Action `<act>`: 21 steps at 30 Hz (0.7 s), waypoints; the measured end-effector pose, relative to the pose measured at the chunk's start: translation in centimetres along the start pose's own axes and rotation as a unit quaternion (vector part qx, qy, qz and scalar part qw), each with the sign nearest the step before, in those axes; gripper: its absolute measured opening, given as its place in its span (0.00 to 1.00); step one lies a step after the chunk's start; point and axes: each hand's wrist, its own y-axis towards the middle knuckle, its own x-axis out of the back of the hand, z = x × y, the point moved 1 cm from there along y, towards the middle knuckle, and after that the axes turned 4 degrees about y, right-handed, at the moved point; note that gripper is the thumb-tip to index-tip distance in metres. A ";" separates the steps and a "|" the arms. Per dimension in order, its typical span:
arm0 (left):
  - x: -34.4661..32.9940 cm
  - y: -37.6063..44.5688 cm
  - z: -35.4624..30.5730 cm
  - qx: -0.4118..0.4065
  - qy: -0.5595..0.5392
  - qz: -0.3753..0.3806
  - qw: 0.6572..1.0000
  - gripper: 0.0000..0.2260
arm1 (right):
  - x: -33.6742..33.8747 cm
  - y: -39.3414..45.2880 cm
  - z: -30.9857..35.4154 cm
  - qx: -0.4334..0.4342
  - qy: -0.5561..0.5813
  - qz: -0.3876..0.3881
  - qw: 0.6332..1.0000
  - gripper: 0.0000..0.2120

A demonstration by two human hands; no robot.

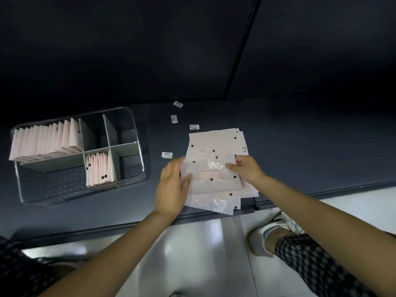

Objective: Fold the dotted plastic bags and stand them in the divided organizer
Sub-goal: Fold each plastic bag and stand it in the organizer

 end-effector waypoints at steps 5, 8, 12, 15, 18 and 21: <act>-2.5 -2.6 -0.1 -0.216 0.165 0.108 0.956 0.24 | -1.0 0.8 -0.4 -0.022 -0.085 -0.046 0.995 0.25; -3.9 -3.6 0.8 -0.219 0.257 0.172 0.925 0.30 | -1.0 1.1 -0.3 -0.033 -0.108 -0.048 0.992 0.24; -4.6 -3.7 1.9 -0.208 0.316 0.223 0.898 0.34 | -1.1 1.2 -0.5 -0.036 -0.104 -0.050 0.993 0.24; -4.7 -3.6 2.3 -0.210 0.318 0.235 0.894 0.35 | -0.9 1.2 -0.6 -0.043 -0.107 -0.047 0.992 0.23; -4.4 -3.7 2.3 -0.216 0.338 0.226 0.888 0.35 | -0.9 0.5 -0.4 -0.043 -0.111 -0.088 0.989 0.07; -4.3 -3.7 2.5 -0.207 0.343 0.243 0.883 0.35 | -1.6 -2.1 -0.5 0.101 -0.185 -0.186 0.960 0.16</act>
